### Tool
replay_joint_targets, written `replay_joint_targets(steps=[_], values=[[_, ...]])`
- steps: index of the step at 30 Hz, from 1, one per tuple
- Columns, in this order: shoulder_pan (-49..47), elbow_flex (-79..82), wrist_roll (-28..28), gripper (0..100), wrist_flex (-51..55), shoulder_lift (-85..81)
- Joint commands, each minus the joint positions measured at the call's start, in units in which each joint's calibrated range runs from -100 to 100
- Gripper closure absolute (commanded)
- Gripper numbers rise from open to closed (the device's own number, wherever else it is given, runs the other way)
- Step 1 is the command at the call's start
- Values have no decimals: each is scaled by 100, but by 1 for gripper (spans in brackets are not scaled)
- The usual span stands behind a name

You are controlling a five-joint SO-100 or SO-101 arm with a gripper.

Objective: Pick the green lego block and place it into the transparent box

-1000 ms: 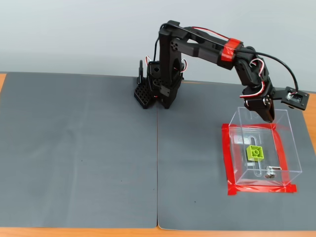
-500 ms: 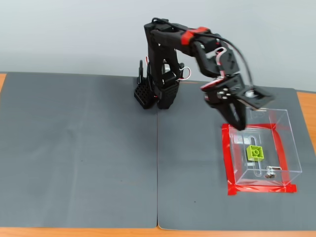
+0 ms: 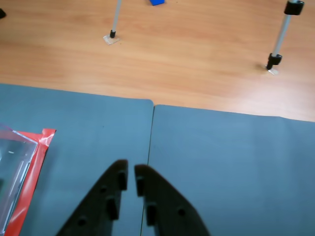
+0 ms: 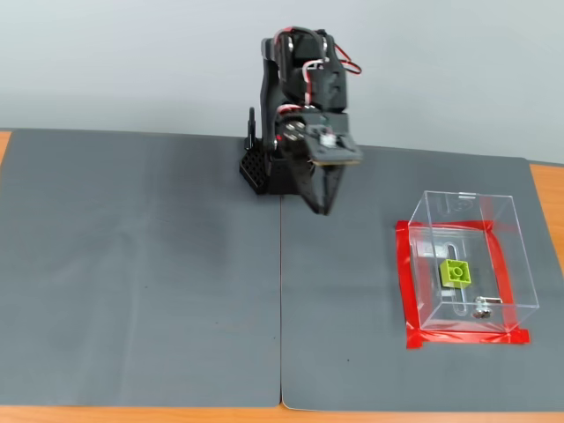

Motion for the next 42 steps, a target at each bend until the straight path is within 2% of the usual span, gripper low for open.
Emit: replay_joint_targets(steps=[1,9,30,37,42], values=[[177,444,2,98,-46,-603],[185,1421,28,98,-46,-1433],[110,5582,-8,98,-63,-4231],[-375,6233,-19,98,-55,-4248],[-188,6713,-14,98,15,-4257]])
